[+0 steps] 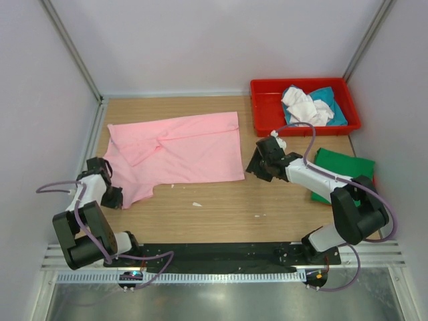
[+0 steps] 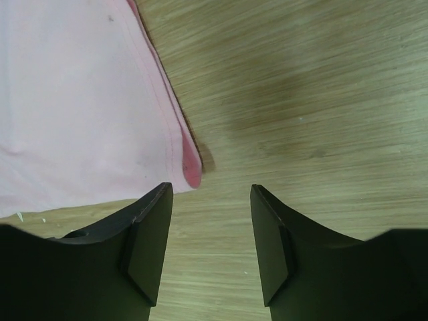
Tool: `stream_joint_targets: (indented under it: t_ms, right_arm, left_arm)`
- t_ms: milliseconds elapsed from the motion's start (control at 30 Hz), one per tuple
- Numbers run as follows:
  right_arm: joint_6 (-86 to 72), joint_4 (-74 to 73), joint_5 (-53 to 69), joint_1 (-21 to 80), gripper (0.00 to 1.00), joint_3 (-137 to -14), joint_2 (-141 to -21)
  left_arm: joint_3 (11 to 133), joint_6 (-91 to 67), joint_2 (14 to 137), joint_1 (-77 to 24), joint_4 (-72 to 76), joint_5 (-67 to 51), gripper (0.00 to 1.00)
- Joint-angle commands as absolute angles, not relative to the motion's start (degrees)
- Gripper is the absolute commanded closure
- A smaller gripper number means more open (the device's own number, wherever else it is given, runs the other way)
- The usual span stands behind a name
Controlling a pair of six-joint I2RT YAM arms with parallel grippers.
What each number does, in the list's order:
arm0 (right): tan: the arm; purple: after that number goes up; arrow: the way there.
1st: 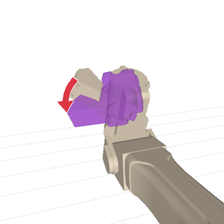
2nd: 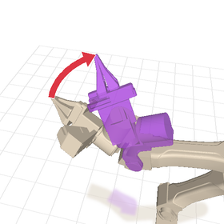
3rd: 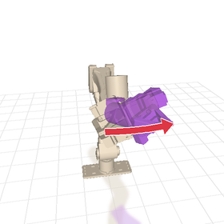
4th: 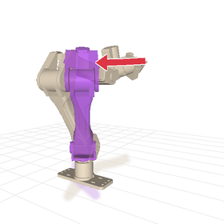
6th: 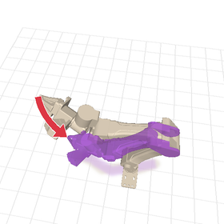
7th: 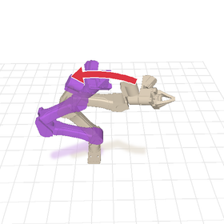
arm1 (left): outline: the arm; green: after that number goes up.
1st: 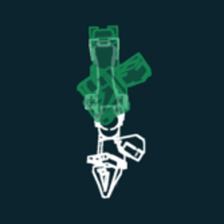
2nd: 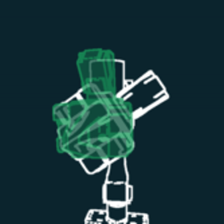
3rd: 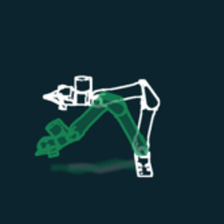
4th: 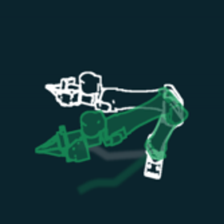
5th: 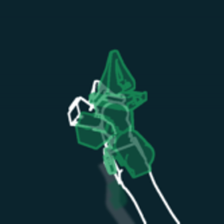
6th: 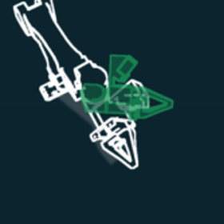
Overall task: Fold and stack the t-shirts
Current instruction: Fold the tshirt
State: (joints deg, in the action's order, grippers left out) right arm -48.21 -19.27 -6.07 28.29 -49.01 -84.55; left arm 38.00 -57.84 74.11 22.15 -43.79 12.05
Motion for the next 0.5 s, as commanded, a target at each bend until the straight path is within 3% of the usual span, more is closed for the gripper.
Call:
stream_joint_targets:
  t_ms: [0, 467]
  right_arm:
    - [-51.9, -16.5, -6.2, 28.6, 0.45, -47.5, -83.4]
    - [-56.5, -8.9, -3.6, 30.1, 0.47, -44.5, -88.0]
  left_arm:
    - [39.8, -56.3, 71.9, 22.3, -44.9, 13.6, 1.00]
    - [37.8, -54.8, 71.8, 22.5, -43.9, 12.4, 1.00]
